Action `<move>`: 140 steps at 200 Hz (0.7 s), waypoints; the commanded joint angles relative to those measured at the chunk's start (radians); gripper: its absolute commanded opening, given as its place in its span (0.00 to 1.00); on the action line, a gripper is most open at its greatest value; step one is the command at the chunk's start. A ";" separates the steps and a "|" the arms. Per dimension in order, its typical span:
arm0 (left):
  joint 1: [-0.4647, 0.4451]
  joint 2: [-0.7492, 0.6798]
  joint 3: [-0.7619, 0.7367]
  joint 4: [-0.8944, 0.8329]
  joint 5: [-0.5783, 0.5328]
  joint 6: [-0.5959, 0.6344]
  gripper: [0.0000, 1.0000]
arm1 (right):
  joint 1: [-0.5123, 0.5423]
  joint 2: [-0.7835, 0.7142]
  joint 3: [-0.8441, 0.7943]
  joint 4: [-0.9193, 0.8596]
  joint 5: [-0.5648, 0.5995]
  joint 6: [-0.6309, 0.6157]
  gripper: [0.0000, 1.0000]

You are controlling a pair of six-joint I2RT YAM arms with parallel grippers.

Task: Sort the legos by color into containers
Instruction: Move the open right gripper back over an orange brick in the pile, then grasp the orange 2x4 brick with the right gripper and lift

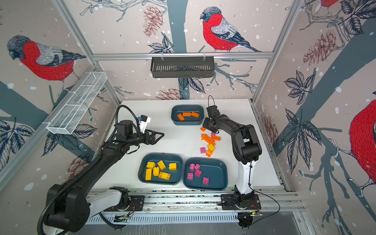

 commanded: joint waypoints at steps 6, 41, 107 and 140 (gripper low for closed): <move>0.003 0.003 0.003 0.015 0.009 0.030 0.96 | 0.006 0.026 0.010 0.025 0.016 0.008 0.45; 0.003 0.006 0.003 0.012 0.012 0.038 0.96 | 0.012 0.026 -0.020 0.010 0.048 -0.028 0.41; 0.003 0.023 0.008 0.006 0.021 0.039 0.96 | 0.015 -0.038 -0.079 -0.031 0.153 -0.105 0.31; 0.005 0.022 0.006 -0.006 0.020 0.045 0.96 | 0.010 -0.062 -0.073 -0.022 0.118 -0.097 0.32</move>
